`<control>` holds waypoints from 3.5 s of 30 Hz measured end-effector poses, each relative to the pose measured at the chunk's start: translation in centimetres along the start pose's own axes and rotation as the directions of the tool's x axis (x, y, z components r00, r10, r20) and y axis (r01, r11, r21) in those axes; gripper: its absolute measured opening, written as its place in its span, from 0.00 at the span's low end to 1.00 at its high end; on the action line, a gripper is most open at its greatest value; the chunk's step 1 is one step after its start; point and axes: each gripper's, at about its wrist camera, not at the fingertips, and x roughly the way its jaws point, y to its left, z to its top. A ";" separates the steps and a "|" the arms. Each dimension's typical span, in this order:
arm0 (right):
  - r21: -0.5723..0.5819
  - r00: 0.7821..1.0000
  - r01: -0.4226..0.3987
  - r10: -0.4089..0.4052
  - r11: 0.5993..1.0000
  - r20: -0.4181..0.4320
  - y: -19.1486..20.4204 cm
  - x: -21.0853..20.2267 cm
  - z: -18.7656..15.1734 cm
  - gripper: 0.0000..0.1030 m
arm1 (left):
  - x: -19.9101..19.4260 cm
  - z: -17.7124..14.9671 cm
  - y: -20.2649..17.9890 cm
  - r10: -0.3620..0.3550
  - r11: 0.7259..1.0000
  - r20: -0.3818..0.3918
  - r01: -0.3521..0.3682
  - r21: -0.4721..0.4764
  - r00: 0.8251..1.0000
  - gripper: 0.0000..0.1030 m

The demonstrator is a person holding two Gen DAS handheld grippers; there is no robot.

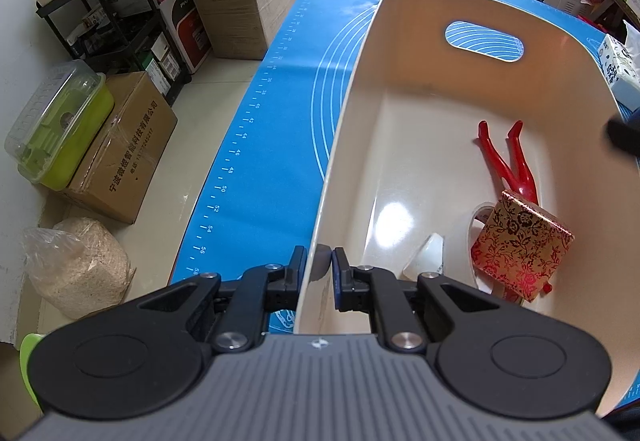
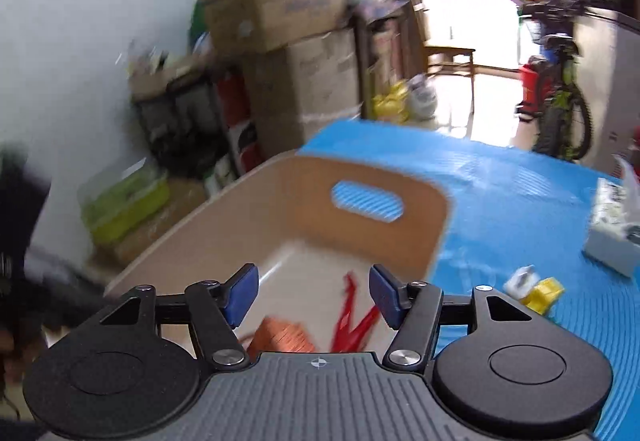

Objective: Organize rigid objects
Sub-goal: 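Carry the red patterned box into the basket and release it, then move the right gripper to the green lipstick tube and grasp it, then carry the green lipstick tube into the basket and open the right gripper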

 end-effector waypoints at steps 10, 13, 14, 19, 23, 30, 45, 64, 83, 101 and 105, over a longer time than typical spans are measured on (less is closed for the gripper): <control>0.162 0.975 0.221 -0.221 0.962 -0.015 -8.4 0.7 0.2 0.67 | 0.0 0.0 0.0 0.003 1.000 0.000 -0.003 0.001 1.000 0.15; 0.186 0.959 0.283 -0.278 0.941 -0.054 -10.2 1.8 -0.5 0.67 | 0.0 0.0 0.0 0.003 1.000 0.000 -0.003 0.001 1.000 0.15; 0.192 0.953 0.304 -0.297 0.933 -0.067 -10.8 2.0 -0.9 0.67 | 0.0 0.0 0.0 0.003 1.000 0.000 -0.003 0.001 1.000 0.15; 0.213 0.922 0.384 -0.361 0.898 -0.139 -13.0 3.4 -2.7 0.64 | 0.0 0.0 0.0 0.003 1.000 0.000 -0.003 0.001 1.000 0.15; 0.218 0.895 0.441 -0.407 0.871 -0.184 -14.5 4.1 -3.8 0.63 | 0.0 0.0 0.0 0.002 1.000 0.000 -0.002 0.001 1.000 0.15; 0.296 0.890 0.448 -0.390 0.843 -0.238 -16.7 5.2 -5.4 0.61 | 0.0 0.0 0.0 0.003 1.000 0.000 -0.003 0.001 1.000 0.15; 0.337 0.904 0.418 -0.349 0.844 -0.246 -16.8 6.3 -6.1 0.52 | 0.1 0.0 -0.2 0.014 1.000 -0.001 -0.014 0.007 1.000 0.16; 0.417 0.930 0.368 -0.325 0.831 -0.173 -16.2 2.8 -4.6 0.33 | 0.1 0.0 -0.3 0.012 1.000 -0.001 -0.012 0.005 1.000 0.16; 0.306 0.993 0.045 -0.076 0.951 0.092 -6.0 -0.5 0.2 0.33 | 0.1 0.1 -0.4 0.012 1.000 0.000 -0.012 0.005 1.000 0.15; -0.038 0.996 -0.011 0.007 0.999 -0.094 2.8 4.7 -2.1 0.32 | 0.1 0.1 -0.5 0.014 1.000 0.000 -0.014 0.006 1.000 0.15; -0.048 0.993 -0.027 0.021 0.998 -0.118 3.1 5.1 -1.9 0.33 | 0.0 0.2 -0.4 0.014 1.000 0.001 -0.015 0.007 1.000 0.15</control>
